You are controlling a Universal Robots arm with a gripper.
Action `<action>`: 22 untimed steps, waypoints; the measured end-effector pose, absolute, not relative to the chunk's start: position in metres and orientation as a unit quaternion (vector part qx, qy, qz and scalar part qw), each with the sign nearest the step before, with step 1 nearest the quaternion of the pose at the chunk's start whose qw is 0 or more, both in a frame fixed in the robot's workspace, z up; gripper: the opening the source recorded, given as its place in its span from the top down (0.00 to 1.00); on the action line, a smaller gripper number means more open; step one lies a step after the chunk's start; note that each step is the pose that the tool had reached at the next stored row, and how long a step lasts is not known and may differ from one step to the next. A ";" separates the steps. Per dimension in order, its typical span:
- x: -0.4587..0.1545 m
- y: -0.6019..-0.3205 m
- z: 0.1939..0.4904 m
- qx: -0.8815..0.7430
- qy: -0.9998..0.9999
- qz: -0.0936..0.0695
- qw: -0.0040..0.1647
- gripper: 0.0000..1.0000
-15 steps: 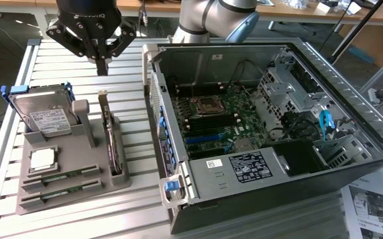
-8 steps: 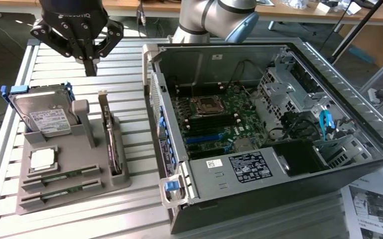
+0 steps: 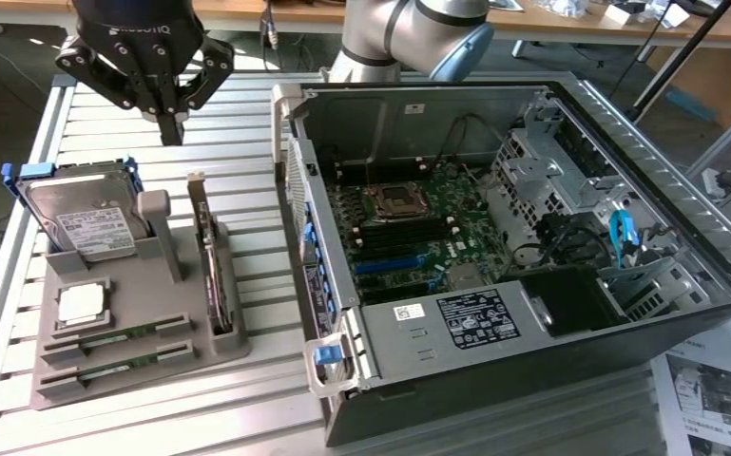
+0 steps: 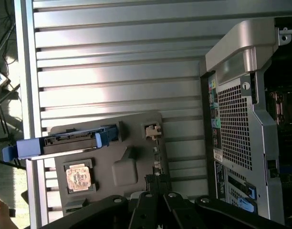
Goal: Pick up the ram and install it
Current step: 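Reach for the ram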
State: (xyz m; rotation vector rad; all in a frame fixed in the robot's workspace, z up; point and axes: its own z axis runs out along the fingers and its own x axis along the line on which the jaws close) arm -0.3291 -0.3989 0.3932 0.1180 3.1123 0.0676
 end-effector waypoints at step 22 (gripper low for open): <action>-0.329 -0.423 0.393 0.038 0.999 0.019 0.013 0.89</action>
